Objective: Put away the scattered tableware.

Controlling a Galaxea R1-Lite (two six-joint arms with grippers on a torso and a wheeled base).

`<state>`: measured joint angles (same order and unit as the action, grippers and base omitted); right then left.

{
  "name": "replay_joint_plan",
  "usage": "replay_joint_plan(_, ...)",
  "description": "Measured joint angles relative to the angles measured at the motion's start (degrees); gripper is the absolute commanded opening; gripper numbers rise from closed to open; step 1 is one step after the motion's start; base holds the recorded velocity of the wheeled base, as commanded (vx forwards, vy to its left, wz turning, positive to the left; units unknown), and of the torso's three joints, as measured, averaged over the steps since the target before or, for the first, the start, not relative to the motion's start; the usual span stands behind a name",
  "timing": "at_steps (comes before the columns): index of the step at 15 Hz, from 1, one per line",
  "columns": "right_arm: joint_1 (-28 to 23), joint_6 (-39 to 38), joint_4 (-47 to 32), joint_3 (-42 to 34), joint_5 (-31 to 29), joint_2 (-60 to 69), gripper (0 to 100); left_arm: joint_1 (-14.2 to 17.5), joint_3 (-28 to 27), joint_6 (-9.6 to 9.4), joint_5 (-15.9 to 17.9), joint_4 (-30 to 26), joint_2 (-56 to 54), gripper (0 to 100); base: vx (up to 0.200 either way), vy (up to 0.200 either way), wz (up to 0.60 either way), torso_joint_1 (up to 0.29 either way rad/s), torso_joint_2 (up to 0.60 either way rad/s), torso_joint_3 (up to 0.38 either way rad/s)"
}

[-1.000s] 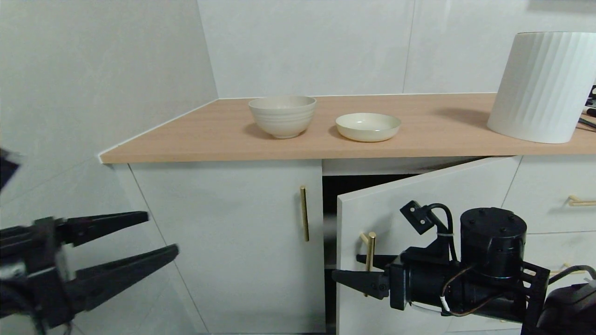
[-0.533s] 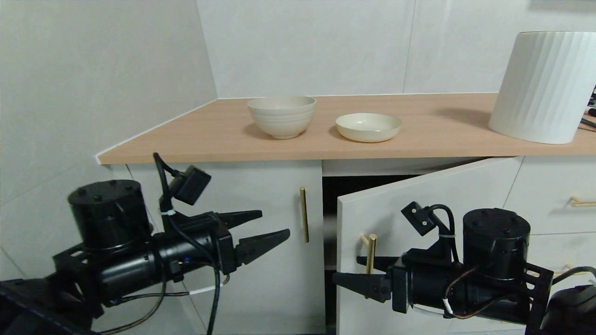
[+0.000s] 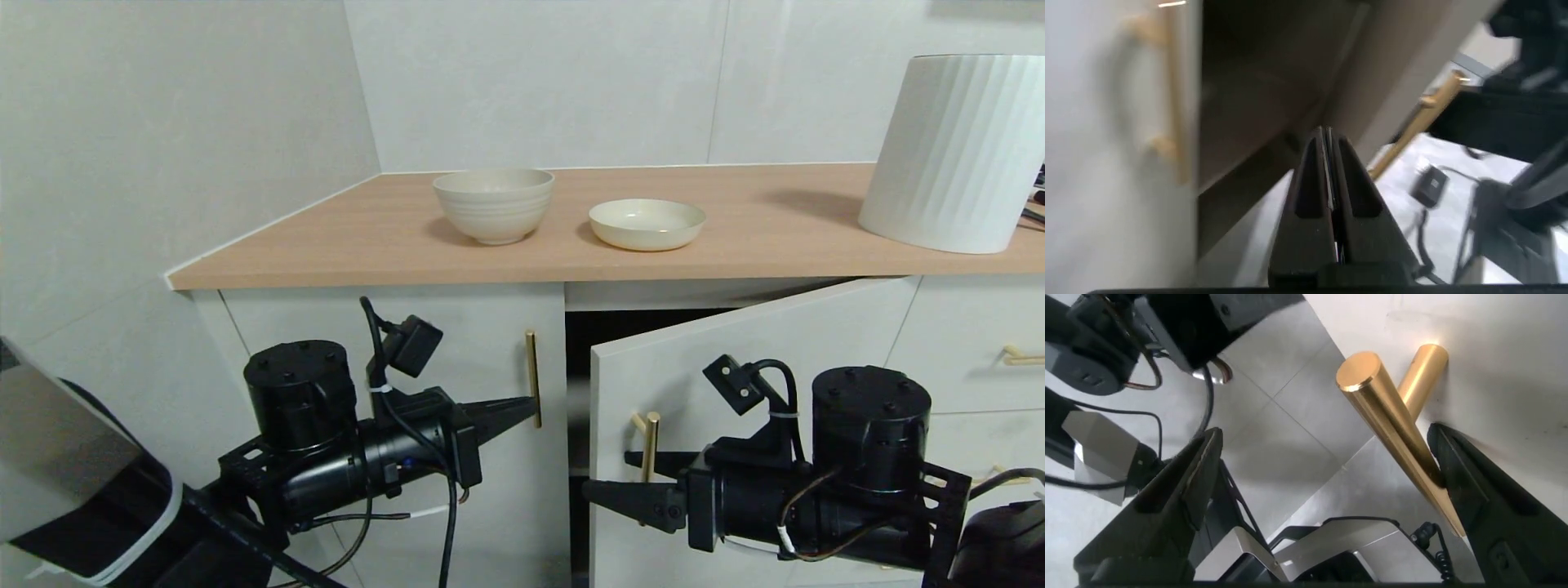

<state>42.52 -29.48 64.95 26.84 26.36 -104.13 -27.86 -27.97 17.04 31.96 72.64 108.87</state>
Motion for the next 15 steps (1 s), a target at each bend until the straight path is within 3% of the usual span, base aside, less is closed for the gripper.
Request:
replay_joint_plan(3,0.11,0.02,0.0,-0.13,-0.02,0.06,100,-3.06,-3.93,-0.02,1.94,0.16,3.36,0,0.0,0.0,0.0,0.0,0.0,0.0)
replay_joint_plan(7,0.23,0.06,0.09,-0.44,0.0,0.16,100,-7.06,-7.81,1.05,0.72,2.65,8.74,0,0.0,0.0,0.0,0.0,0.0,0.0)
replay_joint_plan(12,0.3,0.09,0.02,-0.5,-0.04,0.22,100,-8.22,-11.4,1.18,0.61,3.12,12.07,0,0.0,0.0,0.0,0.0,0.0,0.0)
replay_joint_plan(15,-0.74,2.39,-0.02,-0.61,0.27,0.13,100,-8.45,-12.46,3.29,0.96,3.17,12.7,0,0.0,0.0,0.0,0.0,0.0,0.0)
